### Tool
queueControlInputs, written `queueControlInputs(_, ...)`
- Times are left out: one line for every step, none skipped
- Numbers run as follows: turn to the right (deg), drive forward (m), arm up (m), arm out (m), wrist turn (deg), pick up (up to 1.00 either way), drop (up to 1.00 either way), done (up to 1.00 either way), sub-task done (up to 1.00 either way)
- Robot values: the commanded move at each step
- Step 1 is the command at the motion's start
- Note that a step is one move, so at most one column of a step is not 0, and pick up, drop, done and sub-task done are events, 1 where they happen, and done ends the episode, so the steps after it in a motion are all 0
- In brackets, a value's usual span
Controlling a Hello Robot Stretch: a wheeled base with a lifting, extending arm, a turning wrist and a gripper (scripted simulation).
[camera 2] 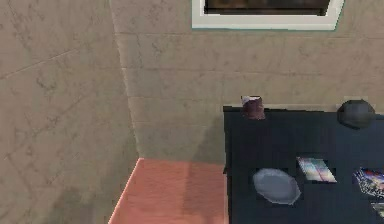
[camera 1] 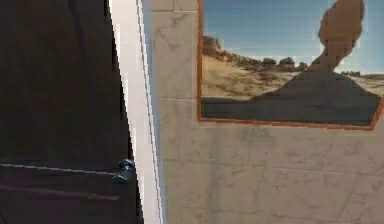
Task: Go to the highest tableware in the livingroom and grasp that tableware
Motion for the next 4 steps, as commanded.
queueControlInputs(45.0,0.0,0.0,0.0,0.0,0.0,0.0,0.0,0.0)
queueControlInputs(45.0,0.0,0.0,0.0,0.0,0.0,0.0,0.0,0.0)
queueControlInputs(45.0,0.0,0.0,0.0,0.0,0.0,0.0,0.0,0.0)
queueControlInputs(45.0,0.0,0.0,0.0,0.0,0.0,0.0,0.0,0.0)
